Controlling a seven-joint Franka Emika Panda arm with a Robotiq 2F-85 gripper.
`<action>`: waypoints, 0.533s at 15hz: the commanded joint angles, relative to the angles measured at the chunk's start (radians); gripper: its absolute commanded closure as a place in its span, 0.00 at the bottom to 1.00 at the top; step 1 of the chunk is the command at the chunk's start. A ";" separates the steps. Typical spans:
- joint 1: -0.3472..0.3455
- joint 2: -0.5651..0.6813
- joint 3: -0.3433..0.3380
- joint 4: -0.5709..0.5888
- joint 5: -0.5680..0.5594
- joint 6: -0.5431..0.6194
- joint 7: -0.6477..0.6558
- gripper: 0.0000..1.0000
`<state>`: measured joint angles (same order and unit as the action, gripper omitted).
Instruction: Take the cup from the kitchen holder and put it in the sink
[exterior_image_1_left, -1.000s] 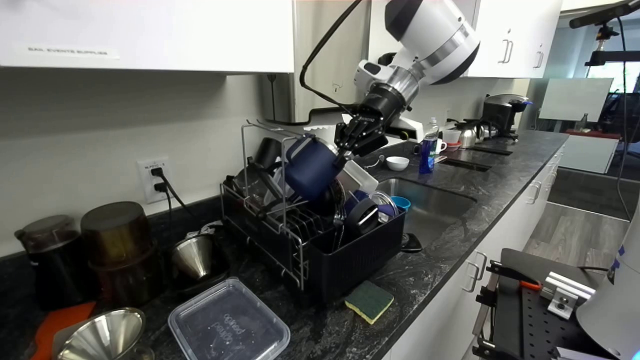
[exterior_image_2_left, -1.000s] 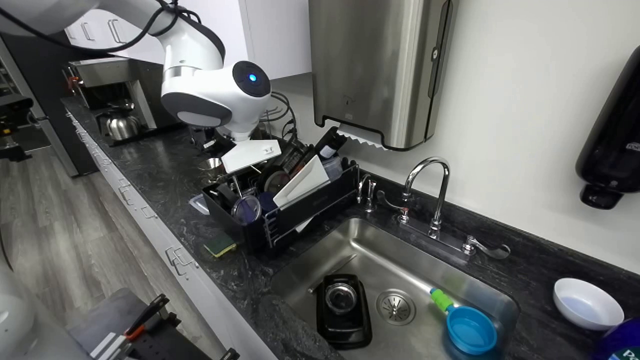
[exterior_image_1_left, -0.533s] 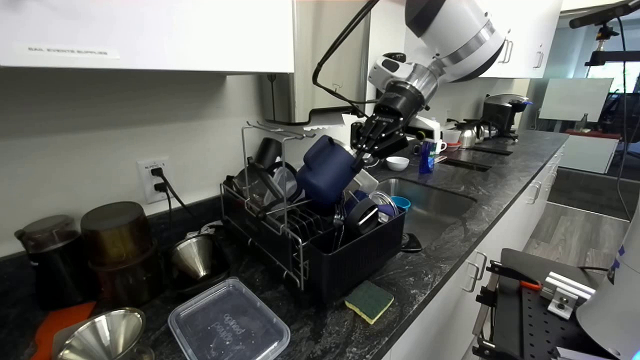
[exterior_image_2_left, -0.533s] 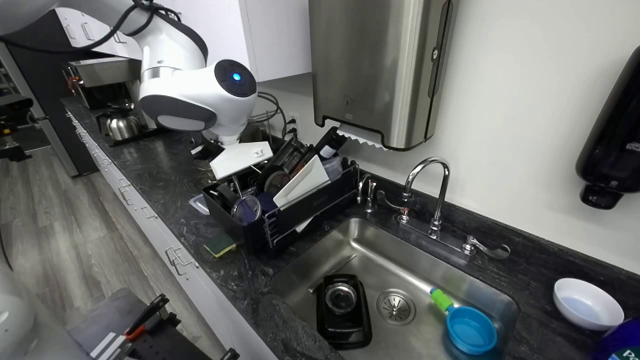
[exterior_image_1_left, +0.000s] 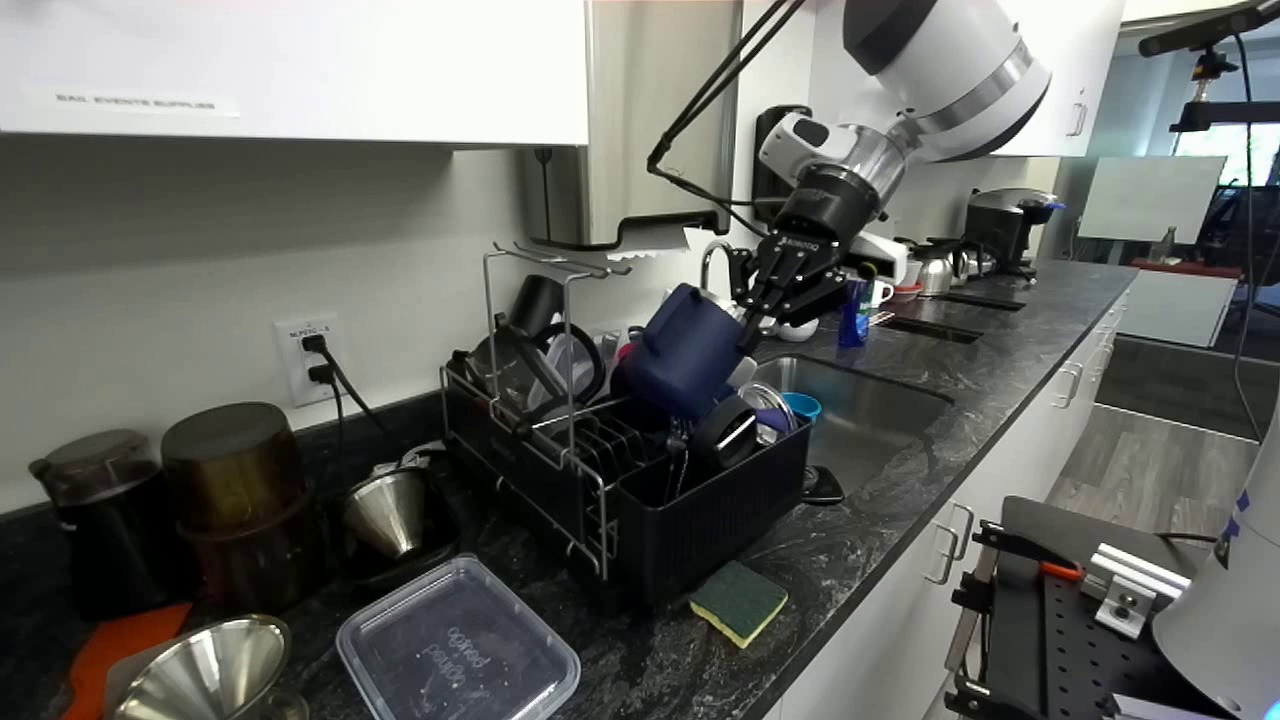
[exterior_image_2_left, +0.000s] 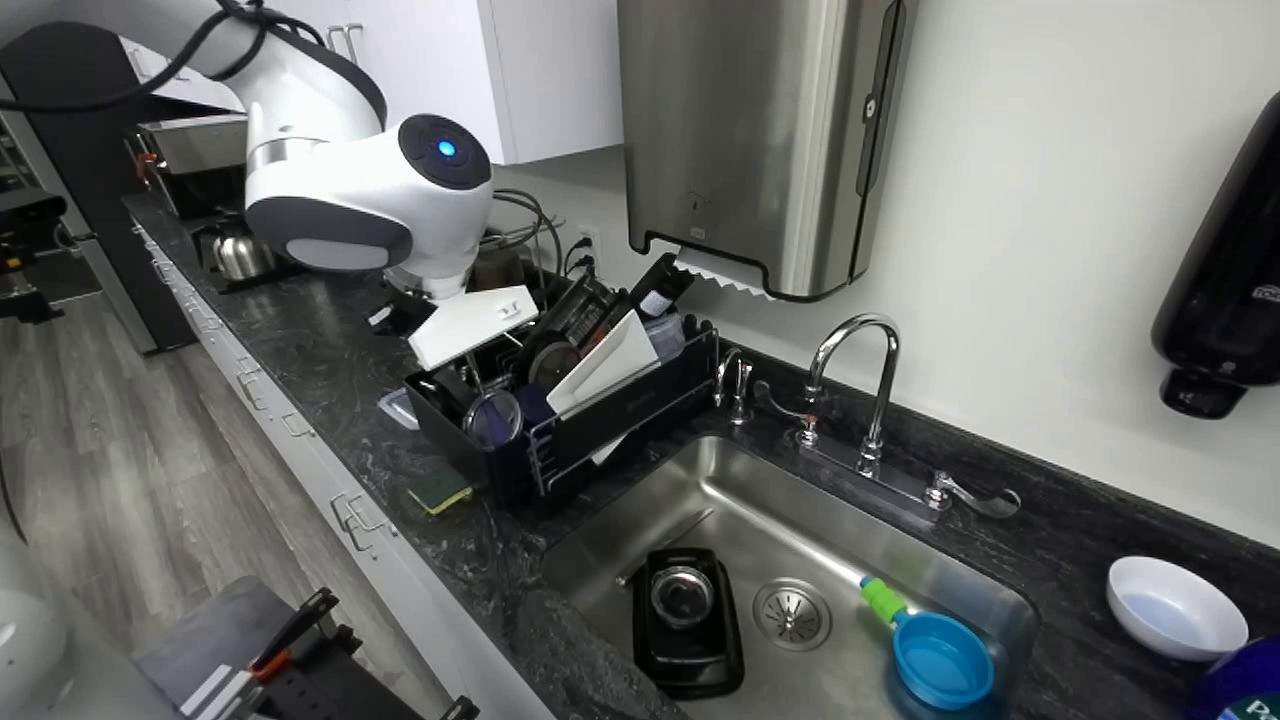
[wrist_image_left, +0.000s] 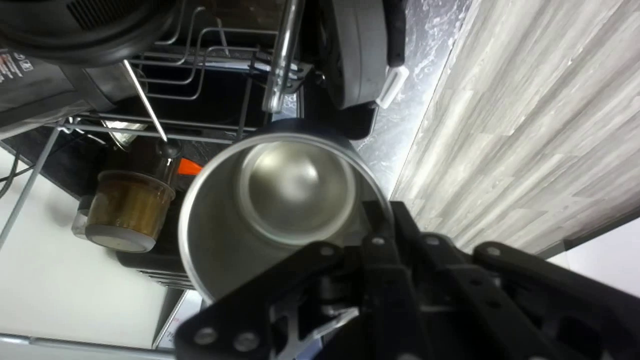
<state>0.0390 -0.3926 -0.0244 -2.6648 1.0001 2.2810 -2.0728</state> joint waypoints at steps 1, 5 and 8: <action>-0.033 -0.084 0.007 -0.046 -0.103 0.064 0.041 0.98; -0.060 -0.162 -0.017 -0.068 -0.260 0.091 0.149 0.98; -0.053 -0.201 -0.048 -0.076 -0.352 0.095 0.220 0.98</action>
<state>-0.0210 -0.5487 -0.0552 -2.7185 0.7177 2.3537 -1.9089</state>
